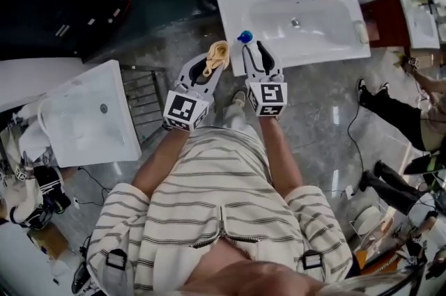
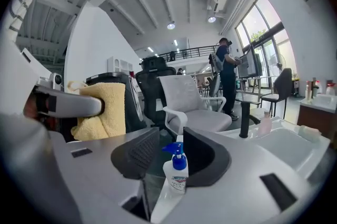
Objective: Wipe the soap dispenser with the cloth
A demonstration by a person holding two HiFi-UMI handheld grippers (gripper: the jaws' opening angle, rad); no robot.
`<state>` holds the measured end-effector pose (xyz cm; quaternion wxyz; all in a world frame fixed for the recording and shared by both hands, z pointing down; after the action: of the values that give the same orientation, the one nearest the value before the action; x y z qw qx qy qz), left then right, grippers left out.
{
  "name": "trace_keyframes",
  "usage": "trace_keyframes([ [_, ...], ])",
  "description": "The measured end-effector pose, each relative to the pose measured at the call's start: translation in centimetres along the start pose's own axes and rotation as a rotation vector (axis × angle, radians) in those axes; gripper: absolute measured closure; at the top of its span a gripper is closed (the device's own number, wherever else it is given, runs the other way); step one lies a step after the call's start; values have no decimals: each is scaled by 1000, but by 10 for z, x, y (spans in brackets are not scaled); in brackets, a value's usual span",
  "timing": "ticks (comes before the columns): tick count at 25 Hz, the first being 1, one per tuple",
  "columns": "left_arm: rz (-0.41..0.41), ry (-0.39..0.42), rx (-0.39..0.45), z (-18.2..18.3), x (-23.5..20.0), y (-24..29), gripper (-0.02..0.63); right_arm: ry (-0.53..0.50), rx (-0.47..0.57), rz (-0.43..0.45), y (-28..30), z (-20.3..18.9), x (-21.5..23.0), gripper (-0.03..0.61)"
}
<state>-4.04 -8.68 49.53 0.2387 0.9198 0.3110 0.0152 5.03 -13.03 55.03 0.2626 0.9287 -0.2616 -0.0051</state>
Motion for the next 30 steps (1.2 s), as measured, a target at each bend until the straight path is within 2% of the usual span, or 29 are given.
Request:
trace_keyframes([
  [7, -28, 41, 37, 20, 9, -10, 528, 9, 70, -9, -40, 37, -16, 508],
  [12, -32, 70, 54, 29, 18, -18, 529, 21, 118, -25, -64, 54, -22, 594],
  [18, -37, 105, 69, 36, 26, -27, 534, 52, 151, -31, -82, 62, -26, 588],
  [23, -29, 124, 89, 38, 27, -31, 534, 47, 185, -25, -97, 69, -34, 586],
  [30, -26, 155, 117, 43, 34, -32, 534, 21, 209, -60, -107, 71, -32, 583],
])
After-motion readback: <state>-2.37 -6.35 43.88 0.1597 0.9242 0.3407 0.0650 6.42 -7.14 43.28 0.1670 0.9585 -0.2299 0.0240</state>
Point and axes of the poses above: the fingertips, and each gripper's own axes: y forward along the fingers, x to its right, z out of its top, the point moved 1 cm from there along -y, backward along the fingers, and after that the axes turned 14 degrees about -x, right-handed, at the moved point
